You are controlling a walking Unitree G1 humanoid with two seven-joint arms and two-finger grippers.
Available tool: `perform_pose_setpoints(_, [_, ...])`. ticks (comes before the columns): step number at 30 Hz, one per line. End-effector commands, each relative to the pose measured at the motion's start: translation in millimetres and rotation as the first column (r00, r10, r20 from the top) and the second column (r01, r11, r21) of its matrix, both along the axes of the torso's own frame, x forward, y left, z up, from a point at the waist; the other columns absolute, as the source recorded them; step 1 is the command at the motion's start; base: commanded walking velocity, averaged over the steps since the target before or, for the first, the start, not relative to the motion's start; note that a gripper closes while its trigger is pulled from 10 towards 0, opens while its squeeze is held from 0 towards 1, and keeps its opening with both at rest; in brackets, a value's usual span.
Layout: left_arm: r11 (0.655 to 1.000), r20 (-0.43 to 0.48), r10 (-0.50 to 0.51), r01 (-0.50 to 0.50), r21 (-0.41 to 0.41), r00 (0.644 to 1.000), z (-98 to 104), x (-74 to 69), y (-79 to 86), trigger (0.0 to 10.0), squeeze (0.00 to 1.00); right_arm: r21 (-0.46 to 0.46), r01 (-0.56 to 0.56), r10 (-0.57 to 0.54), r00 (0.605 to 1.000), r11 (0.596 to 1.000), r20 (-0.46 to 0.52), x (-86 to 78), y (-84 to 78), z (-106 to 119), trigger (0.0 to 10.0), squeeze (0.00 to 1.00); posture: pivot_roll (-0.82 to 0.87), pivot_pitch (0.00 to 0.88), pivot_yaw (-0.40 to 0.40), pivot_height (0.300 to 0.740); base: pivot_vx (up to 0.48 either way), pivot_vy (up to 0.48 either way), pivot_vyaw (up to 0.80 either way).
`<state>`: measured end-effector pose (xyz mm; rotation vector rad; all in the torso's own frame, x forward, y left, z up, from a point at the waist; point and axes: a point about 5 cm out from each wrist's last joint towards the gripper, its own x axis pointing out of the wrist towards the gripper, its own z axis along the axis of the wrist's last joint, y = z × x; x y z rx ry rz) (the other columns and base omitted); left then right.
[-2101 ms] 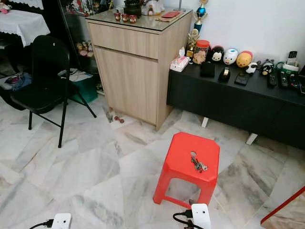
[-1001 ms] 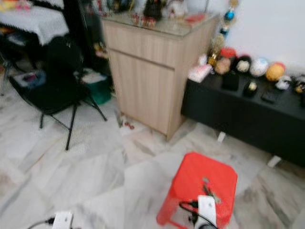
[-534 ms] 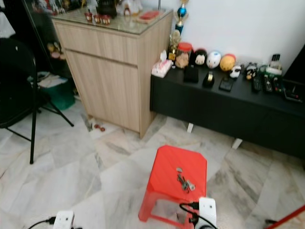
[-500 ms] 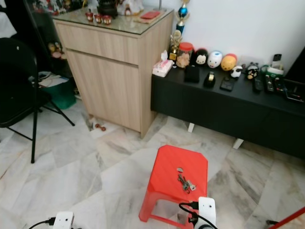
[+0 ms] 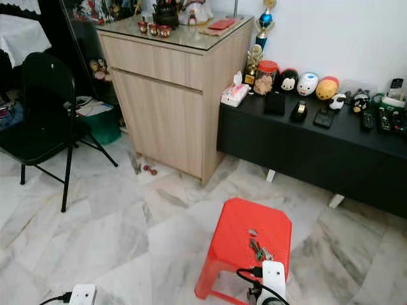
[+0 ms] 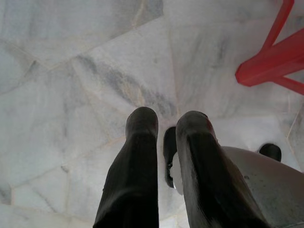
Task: Hang keys on a hook
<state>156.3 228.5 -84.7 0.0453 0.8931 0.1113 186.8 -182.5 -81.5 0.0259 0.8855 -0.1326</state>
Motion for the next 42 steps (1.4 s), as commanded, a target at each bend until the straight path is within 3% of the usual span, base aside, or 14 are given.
perform_pose_setpoints(1, [1.000,-0.016,0.007,-0.007,0.001,1.000,-1.6,-3.9,1.4,10.0,0.00,0.002,0.003,-0.003,1.000,1.000,0.025,7.6,1.5,3.8,10.0,0.00,0.19,0.032,-0.037,0.740,0.292,0.000,0.00])
perform_pose_setpoints(13, [1.000,-0.016,0.006,-0.006,0.010,1.000,-0.7,-3.8,4.7,10.0,0.00,0.013,0.021,-0.022,0.998,1.000,0.063,15.7,3.0,8.4,10.0,0.00,0.19,0.025,-0.032,0.740,0.226,0.000,0.00])
perform_pose_setpoints(21, [1.000,-0.018,-0.001,0.001,0.014,1.000,-1.9,-5.7,2.2,10.0,0.00,0.012,0.030,-0.032,0.971,0.999,0.239,43.8,3.7,29.3,10.0,0.00,0.19,0.017,-0.036,0.740,0.000,0.000,0.00])
perform_pose_setpoints(26, [1.000,-0.009,0.014,-0.014,0.017,1.000,-2.0,-7.3,3.0,10.0,0.00,0.018,0.034,-0.038,0.939,0.999,0.341,48.0,2.4,37.4,10.0,0.00,0.19,0.024,-0.039,0.740,0.000,0.000,0.00])
perform_pose_setpoints(31, [0.999,0.009,0.042,-0.042,0.030,0.999,0.0,-7.4,9.3,10.0,0.00,0.020,0.041,-0.045,0.925,0.999,0.377,45.8,1.2,39.1,10.0,0.00,0.19,0.031,-0.040,0.740,0.000,0.000,0.00])
perform_pose_setpoints(35, [0.996,0.062,0.087,-0.088,0.020,0.994,6.4,1.7,16.9,10.0,0.00,0.016,0.044,-0.047,0.913,0.999,0.405,42.7,0.0,39.8,10.0,0.00,0.19,0.046,-0.036,0.740,0.000,0.000,0.00])
perform_pose_setpoints(42, [0.997,0.176,0.057,-0.063,0.032,0.983,20.5,30.1,12.7,10.0,0.00,0.053,0.034,-0.055,0.885,0.998,0.463,51.5,3.2,48.3,10.0,0.00,0.20,0.070,-0.037,0.740,0.000,0.000,0.00])
